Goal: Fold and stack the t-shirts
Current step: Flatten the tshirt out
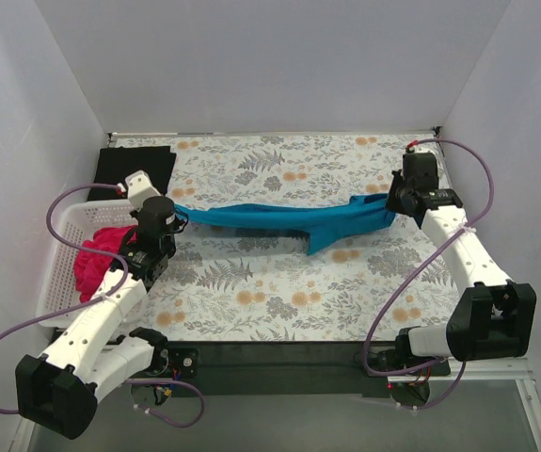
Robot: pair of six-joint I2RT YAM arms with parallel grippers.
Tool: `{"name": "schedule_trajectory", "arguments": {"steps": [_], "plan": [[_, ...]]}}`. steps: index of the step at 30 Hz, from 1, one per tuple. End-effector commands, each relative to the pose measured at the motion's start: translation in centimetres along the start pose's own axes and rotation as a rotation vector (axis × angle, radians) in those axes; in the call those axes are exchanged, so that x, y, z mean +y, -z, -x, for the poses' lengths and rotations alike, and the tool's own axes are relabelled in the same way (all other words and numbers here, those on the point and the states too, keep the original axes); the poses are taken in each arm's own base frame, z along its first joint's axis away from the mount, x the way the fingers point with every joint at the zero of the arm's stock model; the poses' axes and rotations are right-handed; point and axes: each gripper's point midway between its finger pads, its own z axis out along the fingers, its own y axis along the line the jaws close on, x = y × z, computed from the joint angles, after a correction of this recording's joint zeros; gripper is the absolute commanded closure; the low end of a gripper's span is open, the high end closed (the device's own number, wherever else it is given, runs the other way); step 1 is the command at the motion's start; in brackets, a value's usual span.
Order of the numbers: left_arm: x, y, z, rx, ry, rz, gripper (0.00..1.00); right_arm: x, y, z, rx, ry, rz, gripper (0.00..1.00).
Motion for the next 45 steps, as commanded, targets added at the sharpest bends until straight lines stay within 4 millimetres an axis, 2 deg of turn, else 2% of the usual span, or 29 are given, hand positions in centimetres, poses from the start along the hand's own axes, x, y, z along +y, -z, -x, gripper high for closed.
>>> {"name": "schedule_trajectory", "arguments": {"steps": [1, 3, 4, 6, 7, 8, 10, 11, 13, 15, 18, 20, 21, 23, 24, 26, 27, 29, 30, 31, 32, 33, 35, 36, 38, 39, 41, 42, 45], "plan": [[0.3, -0.3, -0.4, -0.003, -0.022, 0.000, 1.00, -1.5, -0.2, 1.3, 0.002, 0.020, -0.094, 0.94], [0.1, -0.3, -0.8, 0.007, -0.023, -0.018, 1.00, -0.6, -1.2, 1.5, 0.023, 0.036, -0.052, 0.95], [-0.1, -0.3, -0.8, 0.007, -0.021, -0.028, 1.00, 0.3, -1.0, 3.3, -0.007, 0.039, -0.020, 0.96], [-0.5, -0.2, -1.1, 0.020, -0.019, -0.048, 1.00, 1.3, -2.0, 4.0, 0.012, 0.048, 0.013, 0.99], [-0.5, -0.3, -1.1, 0.021, -0.020, -0.048, 1.00, 1.8, -1.9, 5.3, -0.010, 0.046, 0.025, 0.99], [-0.5, -0.3, -1.1, 0.019, -0.017, -0.048, 1.00, 2.2, -2.2, 5.7, -0.006, 0.050, 0.043, 0.99], [-0.2, -0.5, -1.2, 0.020, -0.017, -0.038, 1.00, 2.8, -4.2, 5.3, 0.038, 0.064, 0.057, 0.89], [-0.2, -0.5, -1.3, 0.021, -0.018, -0.037, 1.00, 3.6, -4.4, 6.5, 0.022, 0.067, 0.087, 0.86], [-0.1, -0.7, -1.5, 0.025, -0.019, -0.032, 1.00, 4.3, -6.5, 6.8, 0.044, 0.086, 0.100, 0.86], [-0.3, -0.9, -1.7, 0.037, -0.020, -0.036, 1.00, 5.2, -8.2, 9.4, 0.014, 0.090, 0.101, 0.90], [-0.2, -1.1, -1.8, 0.041, -0.016, -0.032, 1.00, 6.1, -9.5, 12.7, -0.042, 0.079, 0.100, 0.97], [-0.2, -1.1, -2.0, 0.047, -0.016, -0.033, 1.00, 6.7, -10.2, 13.8, -0.064, 0.068, 0.119, 0.98], [-0.1, -1.2, -2.0, 0.048, -0.016, -0.032, 1.00, 7.2, -11.2, 13.7, -0.062, 0.071, 0.135, 0.96], [-0.3, -1.1, -2.2, 0.056, -0.015, -0.042, 1.00, 8.3, -11.3, 14.2, -0.074, 0.087, 0.190, 0.86], [-0.2, -1.1, -2.4, 0.062, -0.017, -0.042, 1.00, 8.5, -11.5, 14.1, -0.068, 0.090, 0.203, 0.72], [-0.4, -1.1, -2.5, 0.066, -0.012, -0.051, 1.00, 8.5, -11.5, 13.2, -0.049, 0.088, 0.208, 0.62], [-0.5, -1.1, -2.5, 0.067, -0.013, -0.053, 1.00, 8.8, -10.4, 13.2, -0.051, 0.085, 0.242, 0.52], [-0.5, -1.1, -2.5, 0.067, -0.010, -0.055, 1.00, 8.5, -10.3, 11.0, -0.022, 0.081, 0.251, 0.46], [-0.6, -1.0, -2.4, 0.065, -0.009, -0.058, 1.00, 8.4, -8.9, 11.2, -0.047, 0.077, 0.259, 0.44], [-0.5, -1.1, -2.4, 0.067, -0.009, -0.057, 1.00, 8.2, -8.4, 10.8, -0.051, 0.071, 0.261, 0.43], [-0.7, -1.0, -2.5, 0.068, -0.007, -0.063, 1.00, 7.8, -9.0, 8.0, -0.013, 0.066, 0.260, 0.44], [-0.6, -1.0, -2.5, 0.070, -0.007, -0.063, 1.00, 7.9, -7.3, 8.1, -0.048, 0.064, 0.287, 0.44], [-0.6, -1.0, -2.5, 0.067, -0.007, -0.064, 1.00, 8.0, -6.8, 6.6, -0.069, 0.067, 0.337, 0.46], [-0.5, -1.0, -2.5, 0.068, -0.007, -0.063, 1.00, 7.4, -6.6, 3.8, -0.038, 0.072, 0.346, 0.48], [-0.6, -0.9, -2.6, 0.072, -0.005, -0.068, 1.00, 7.3, -6.2, 1.9, -0.029, 0.087, 0.404, 0.48], [-0.6, -0.9, -2.6, 0.073, -0.004, -0.071, 1.00, 7.1, -6.3, 0.1, -0.023, 0.093, 0.430, 0.47], [-0.7, -0.9, -2.7, 0.076, -0.003, -0.075, 1.00, 7.3, -6.3, -1.1, -0.013, 0.101, 0.509, 0.44], [-0.7, -0.8, -2.7, 0.078, -0.004, -0.077, 1.00, 7.1, -6.7, -2.1, 0.006, 0.102, 0.521, 0.36], [-0.7, -0.8, -2.7, 0.079, -0.004, -0.078, 1.00, 7.1, -7.5, -2.2, 0.003, 0.108, 0.561, 0.34]]}}
